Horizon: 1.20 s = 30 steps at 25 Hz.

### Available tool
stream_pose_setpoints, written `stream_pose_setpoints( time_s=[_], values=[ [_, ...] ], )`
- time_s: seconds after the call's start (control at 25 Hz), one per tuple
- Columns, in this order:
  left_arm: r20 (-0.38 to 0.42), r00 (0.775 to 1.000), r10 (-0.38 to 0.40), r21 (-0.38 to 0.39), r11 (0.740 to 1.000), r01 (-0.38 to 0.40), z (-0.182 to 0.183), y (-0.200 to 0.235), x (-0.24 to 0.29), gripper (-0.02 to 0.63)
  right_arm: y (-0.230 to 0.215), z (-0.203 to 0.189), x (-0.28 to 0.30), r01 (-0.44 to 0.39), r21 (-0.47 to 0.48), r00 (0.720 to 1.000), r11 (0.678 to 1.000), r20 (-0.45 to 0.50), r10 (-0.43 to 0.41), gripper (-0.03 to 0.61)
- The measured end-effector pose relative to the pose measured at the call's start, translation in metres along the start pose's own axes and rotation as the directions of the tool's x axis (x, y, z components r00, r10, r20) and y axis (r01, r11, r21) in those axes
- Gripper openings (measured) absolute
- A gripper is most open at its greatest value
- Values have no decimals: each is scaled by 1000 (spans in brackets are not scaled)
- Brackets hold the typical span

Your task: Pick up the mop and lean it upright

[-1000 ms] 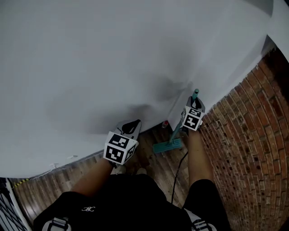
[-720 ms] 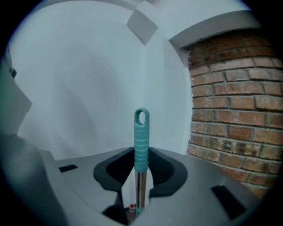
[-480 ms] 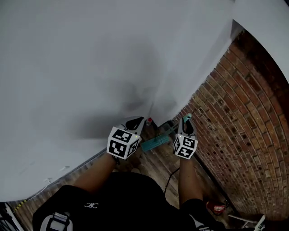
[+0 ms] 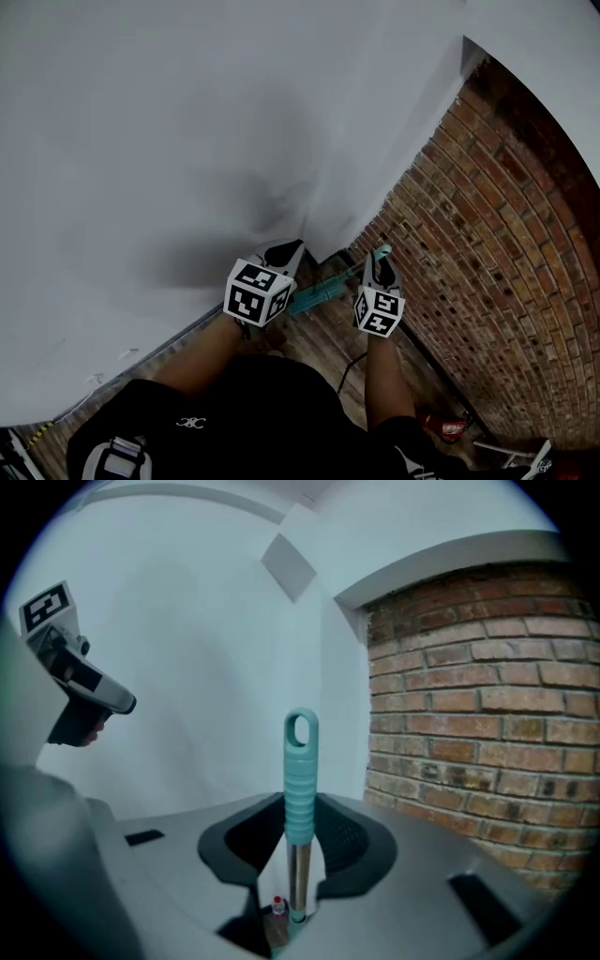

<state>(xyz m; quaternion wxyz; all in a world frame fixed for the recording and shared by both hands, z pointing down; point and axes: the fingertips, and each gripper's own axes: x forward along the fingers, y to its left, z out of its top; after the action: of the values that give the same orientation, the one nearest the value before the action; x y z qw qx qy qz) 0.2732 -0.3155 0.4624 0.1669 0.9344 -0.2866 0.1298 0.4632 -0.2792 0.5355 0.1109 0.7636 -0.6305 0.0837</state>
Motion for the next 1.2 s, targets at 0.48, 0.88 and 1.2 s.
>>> stream_pose_setpoints(
  time_s=[0.48, 0.88, 1.2],
  values=[
    [-15, 992, 129, -11, 992, -129, -20, 22, -33, -3, 17, 11, 39, -84, -37, 996, 996, 7, 84, 109],
    [-16, 944, 328, -66, 942, -329, -43, 71, -99, -5, 57, 34, 162, -191, -35, 980, 981, -58, 189, 109],
    [-30, 900, 435, -97, 895, -436, -56, 101, -136, -5, 85, 40, 246, -207, -30, 970, 978, -137, 202, 110]
  ],
)
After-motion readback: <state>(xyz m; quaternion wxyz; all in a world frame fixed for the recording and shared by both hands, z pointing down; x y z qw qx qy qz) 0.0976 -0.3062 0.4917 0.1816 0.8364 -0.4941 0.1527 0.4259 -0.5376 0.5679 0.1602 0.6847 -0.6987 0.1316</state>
